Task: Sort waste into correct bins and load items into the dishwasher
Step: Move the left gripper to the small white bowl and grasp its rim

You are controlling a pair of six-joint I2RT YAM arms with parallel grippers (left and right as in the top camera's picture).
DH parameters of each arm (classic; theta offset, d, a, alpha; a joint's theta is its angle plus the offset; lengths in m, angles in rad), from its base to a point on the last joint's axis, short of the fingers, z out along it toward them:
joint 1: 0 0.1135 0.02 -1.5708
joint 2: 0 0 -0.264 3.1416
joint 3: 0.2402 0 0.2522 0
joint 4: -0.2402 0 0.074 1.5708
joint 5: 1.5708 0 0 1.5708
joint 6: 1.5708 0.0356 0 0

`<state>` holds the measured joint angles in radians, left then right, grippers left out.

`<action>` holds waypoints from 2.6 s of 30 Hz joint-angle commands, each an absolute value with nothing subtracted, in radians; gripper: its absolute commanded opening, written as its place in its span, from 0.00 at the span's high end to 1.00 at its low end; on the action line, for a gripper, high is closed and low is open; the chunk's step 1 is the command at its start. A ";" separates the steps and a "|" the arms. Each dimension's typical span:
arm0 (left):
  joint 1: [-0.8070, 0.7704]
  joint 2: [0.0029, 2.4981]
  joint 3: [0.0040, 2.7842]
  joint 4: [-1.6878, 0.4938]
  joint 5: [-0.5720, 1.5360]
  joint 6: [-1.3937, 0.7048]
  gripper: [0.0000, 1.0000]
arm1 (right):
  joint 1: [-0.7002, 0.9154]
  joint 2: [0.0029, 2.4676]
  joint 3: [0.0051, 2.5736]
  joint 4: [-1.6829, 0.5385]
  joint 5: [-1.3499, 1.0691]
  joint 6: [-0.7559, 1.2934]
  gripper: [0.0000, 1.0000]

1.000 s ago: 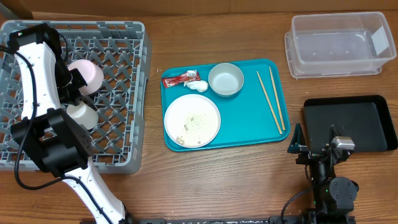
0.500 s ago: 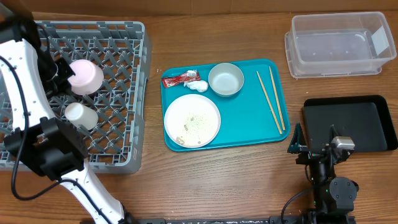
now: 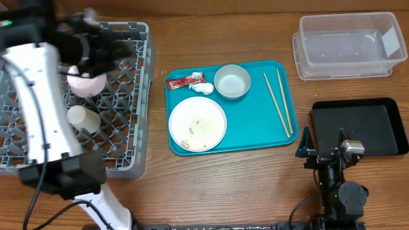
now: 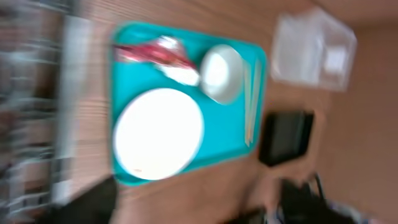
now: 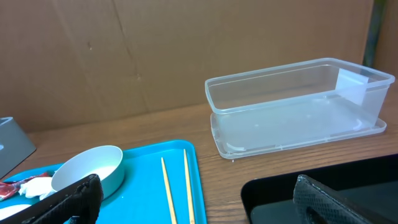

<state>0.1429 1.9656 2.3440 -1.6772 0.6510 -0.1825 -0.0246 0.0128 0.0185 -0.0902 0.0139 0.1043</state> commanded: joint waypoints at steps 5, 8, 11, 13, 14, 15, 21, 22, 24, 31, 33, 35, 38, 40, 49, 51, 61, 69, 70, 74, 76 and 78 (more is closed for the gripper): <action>-0.172 1.992 2.330 -1.572 0.554 -0.231 0.00 | -0.028 0.003 0.008 -0.084 0.012 0.109 0.00; -0.311 2.026 2.330 -1.504 0.397 -0.319 0.12 | -0.028 0.003 0.008 -0.084 0.012 0.109 0.00; -0.443 2.075 2.330 -1.403 0.259 -0.321 0.20 | -0.028 0.003 0.008 -0.084 0.012 0.109 0.00; -0.514 2.113 2.330 -1.345 0.157 -0.321 0.20 | -0.028 0.003 0.008 -0.084 0.012 0.109 0.00; -0.548 2.135 2.330 -1.320 0.108 -0.321 0.20 | -0.028 0.003 0.008 -0.084 0.012 0.109 0.00; -0.578 2.158 2.330 -1.297 0.060 -0.321 0.20 | -0.028 0.003 0.008 -0.084 0.012 0.109 0.00; -0.707 2.321 2.330 -1.195 -0.183 -0.311 0.25 | -0.028 0.003 0.008 -0.084 0.012 0.109 0.00; -0.713 2.338 2.330 -1.187 -0.197 -0.311 0.26 | -0.028 0.003 0.008 -0.084 0.012 0.109 0.00; -0.720 2.385 2.330 -1.161 -0.202 -0.310 0.26 | -0.028 0.003 0.008 -0.084 0.012 0.109 0.00; -0.719 2.482 2.330 -1.117 -0.196 -0.310 0.32 | -0.028 0.003 0.008 -0.084 0.012 0.109 0.00; -0.719 2.489 2.330 -1.110 -0.179 -0.311 0.38 | -0.028 0.003 0.008 -0.084 0.012 0.109 0.00; -0.720 2.491 2.330 -1.103 -0.163 -0.311 0.41 | -0.028 0.003 0.008 -0.084 0.012 0.109 0.00; -0.721 2.491 2.330 -1.102 -0.163 -0.311 0.50 | -0.028 0.003 0.008 -0.084 0.012 0.109 0.00; -0.720 2.492 2.330 -1.102 -0.164 -0.311 0.53 | -0.028 0.003 0.008 -0.084 0.012 0.109 0.00; -0.723 2.500 2.259 -1.084 -0.156 -0.323 0.51 | -0.028 0.003 0.008 -0.084 0.012 0.109 0.00; -0.727 2.500 2.242 -1.079 -0.156 -0.323 0.51 | -0.028 0.003 0.008 -0.084 0.012 0.109 0.00; -0.727 2.489 2.357 -1.121 -0.130 -0.322 0.80 | -0.028 0.003 0.008 -0.084 0.012 0.109 0.00; -0.727 2.489 2.456 -1.209 -0.130 -0.322 0.96 | -0.028 0.003 0.008 -0.084 0.012 0.109 0.00; -0.727 2.489 2.457 -1.212 -0.130 -0.322 0.96 | -0.028 0.003 0.008 -0.084 0.012 0.109 0.00; -0.724 2.491 2.450 -1.216 -0.130 -0.317 0.59 | -0.028 0.003 0.008 -0.084 0.012 0.109 0.00; -0.721 2.492 2.428 -1.210 -0.130 -0.317 0.51 | -0.028 0.003 0.008 -0.084 0.013 0.109 0.00; -0.720 2.493 2.386 -1.188 -0.130 -0.317 0.44 | -0.028 0.003 0.008 -0.084 0.012 0.109 0.01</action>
<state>-0.7250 2.4878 2.4279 -1.2064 -0.1387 -0.3153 -0.0246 0.0128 0.0185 -0.0902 0.0143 0.1047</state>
